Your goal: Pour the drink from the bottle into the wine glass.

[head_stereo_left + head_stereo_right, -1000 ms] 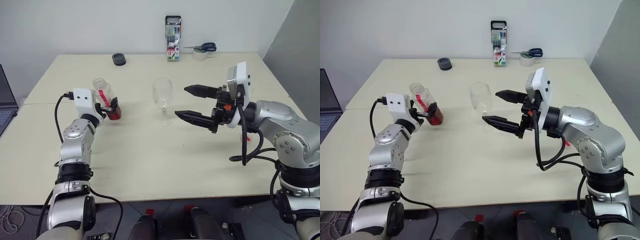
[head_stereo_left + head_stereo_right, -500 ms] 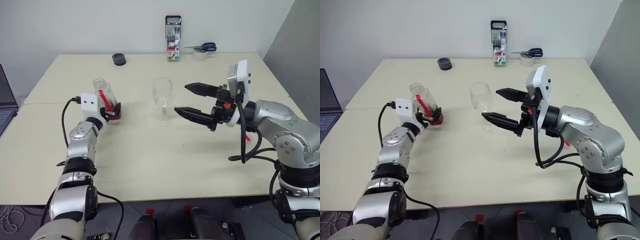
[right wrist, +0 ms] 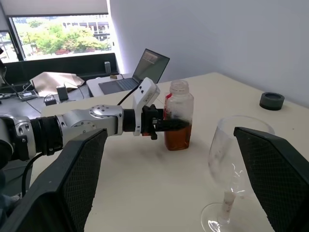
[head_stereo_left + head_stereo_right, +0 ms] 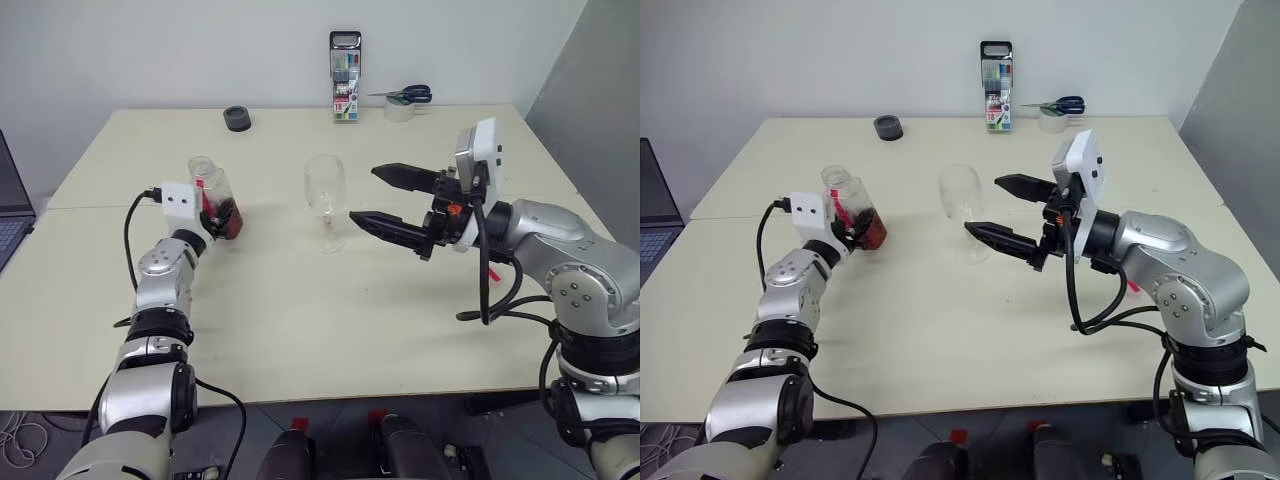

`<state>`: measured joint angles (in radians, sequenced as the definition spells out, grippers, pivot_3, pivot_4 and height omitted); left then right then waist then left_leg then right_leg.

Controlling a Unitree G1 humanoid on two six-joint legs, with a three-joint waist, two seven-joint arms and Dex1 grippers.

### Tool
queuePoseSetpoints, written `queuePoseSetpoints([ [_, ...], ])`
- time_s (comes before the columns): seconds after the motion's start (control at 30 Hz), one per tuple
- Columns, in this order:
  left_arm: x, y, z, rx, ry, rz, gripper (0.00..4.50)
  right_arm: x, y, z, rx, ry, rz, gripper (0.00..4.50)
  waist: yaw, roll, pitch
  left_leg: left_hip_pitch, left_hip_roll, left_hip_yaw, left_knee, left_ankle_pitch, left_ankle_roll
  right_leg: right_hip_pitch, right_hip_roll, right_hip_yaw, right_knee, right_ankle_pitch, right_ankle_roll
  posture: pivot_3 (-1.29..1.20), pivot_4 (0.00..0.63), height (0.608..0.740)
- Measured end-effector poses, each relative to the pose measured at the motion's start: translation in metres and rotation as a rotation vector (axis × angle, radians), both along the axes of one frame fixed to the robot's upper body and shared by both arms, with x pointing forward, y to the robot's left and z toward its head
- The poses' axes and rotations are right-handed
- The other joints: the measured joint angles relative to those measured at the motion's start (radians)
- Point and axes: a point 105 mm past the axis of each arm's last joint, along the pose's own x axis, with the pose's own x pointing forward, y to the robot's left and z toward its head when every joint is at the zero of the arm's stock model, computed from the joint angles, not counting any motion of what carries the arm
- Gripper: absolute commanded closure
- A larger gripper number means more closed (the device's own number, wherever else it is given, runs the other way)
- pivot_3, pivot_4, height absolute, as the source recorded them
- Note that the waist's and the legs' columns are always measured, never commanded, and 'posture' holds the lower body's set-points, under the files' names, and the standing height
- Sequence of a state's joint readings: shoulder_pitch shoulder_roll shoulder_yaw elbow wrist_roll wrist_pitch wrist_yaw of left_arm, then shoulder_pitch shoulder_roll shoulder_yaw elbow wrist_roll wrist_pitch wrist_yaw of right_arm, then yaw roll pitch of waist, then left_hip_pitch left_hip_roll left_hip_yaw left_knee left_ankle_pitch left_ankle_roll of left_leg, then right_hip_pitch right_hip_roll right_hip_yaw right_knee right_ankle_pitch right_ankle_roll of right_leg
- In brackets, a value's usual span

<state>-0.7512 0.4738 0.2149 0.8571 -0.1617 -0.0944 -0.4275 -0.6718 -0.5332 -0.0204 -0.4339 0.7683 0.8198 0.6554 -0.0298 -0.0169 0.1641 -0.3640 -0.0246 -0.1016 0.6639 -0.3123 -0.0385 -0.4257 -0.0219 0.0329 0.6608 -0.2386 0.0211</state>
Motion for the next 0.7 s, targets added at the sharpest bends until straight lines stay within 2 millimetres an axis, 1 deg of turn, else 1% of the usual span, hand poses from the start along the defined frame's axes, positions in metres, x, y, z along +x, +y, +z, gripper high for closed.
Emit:
queuePoseSetpoints([
  [0.13, 0.001, -0.003, 0.007, 0.098, 0.006, -0.042, 2.78, 0.001, -0.003, -0.003, 0.007, -0.01, -0.037, 0.0, 0.0, 0.0, 0.0, 0.0, 0.0, 0.0, 0.0, 0.0, 0.0, 0.0, 0.0, 0.0, 0.0, 0.0, 0.0, 0.0, 0.15, 0.74],
  [0.17, 0.001, -0.007, 0.01, 0.134, 0.006, -0.067, 2.78, 0.002, -0.004, -0.003, 0.008, -0.025, -0.056, 0.0, 0.001, 0.0, 0.0, -0.001, 0.0, 0.0, 0.0, 0.0, 0.0, 0.0, 0.0, 0.0, 0.0, 0.0, 0.0, 0.0, 0.15, 0.74],
  [0.27, 0.006, -0.028, 0.033, 0.252, -0.037, -0.169, 2.78, 0.005, -0.007, -0.004, 0.018, -0.071, -0.108, 0.0, 0.003, 0.0, 0.0, -0.001, -0.001, -0.001, 0.001, 0.0, 0.0, 0.0, 0.0, -0.001, 0.0, 0.0, 0.0, 0.0, 0.15, 0.74],
  [0.33, 0.007, -0.038, 0.053, 0.311, -0.09, -0.216, 2.78, 0.006, -0.007, -0.004, 0.029, -0.087, -0.12, 0.0, 0.002, 0.0, 0.0, -0.001, -0.001, 0.0, 0.001, 0.001, -0.001, 0.0, 0.0, 0.0, 0.0, 0.0, 0.0, 0.0, 0.15, 0.74],
  [0.4, 0.007, -0.048, 0.067, 0.365, -0.123, -0.263, 2.78, 0.006, -0.008, -0.005, 0.033, -0.104, -0.138, 0.0, 0.001, 0.0, 0.0, -0.001, -0.001, 0.0, 0.0, 0.001, -0.002, 0.0, 0.0, 0.0, 0.0, 0.0, 0.0, 0.0, 0.15, 0.74],
  [0.5, 0.007, -0.059, 0.081, 0.457, -0.146, -0.321, 2.78, 0.008, -0.009, -0.009, 0.04, -0.116, -0.164, 0.0, 0.001, 0.0, 0.0, -0.001, -0.001, 0.001, 0.0, 0.001, -0.002, 0.0, 0.001, 0.0, 0.0, 0.0, 0.0, 0.0, 0.15, 0.74],
  [0.6, 0.007, -0.068, 0.091, 0.552, -0.168, -0.368, 2.78, 0.009, -0.01, -0.009, 0.057, -0.137, -0.186, 0.0, -0.001, 0.0, 0.0, -0.001, 0.0, 0.001, 0.0, 0.001, -0.001, 0.0, 0.001, 0.0, 0.0, 0.0, 0.0, 0.0, 0.15, 0.74],
  [0.7, 0.008, -0.077, 0.1, 0.676, -0.187, -0.404, 2.78, 0.01, -0.011, -0.016, 0.063, -0.144, -0.214, 0.0, -0.001, -0.001, 0.0, -0.001, -0.001, 0.001, 0.0, 0.001, -0.001, 0.0, 0.002, 0.0, 0.0, 0.0, 0.0, 0.0, 0.15, 0.74],
])
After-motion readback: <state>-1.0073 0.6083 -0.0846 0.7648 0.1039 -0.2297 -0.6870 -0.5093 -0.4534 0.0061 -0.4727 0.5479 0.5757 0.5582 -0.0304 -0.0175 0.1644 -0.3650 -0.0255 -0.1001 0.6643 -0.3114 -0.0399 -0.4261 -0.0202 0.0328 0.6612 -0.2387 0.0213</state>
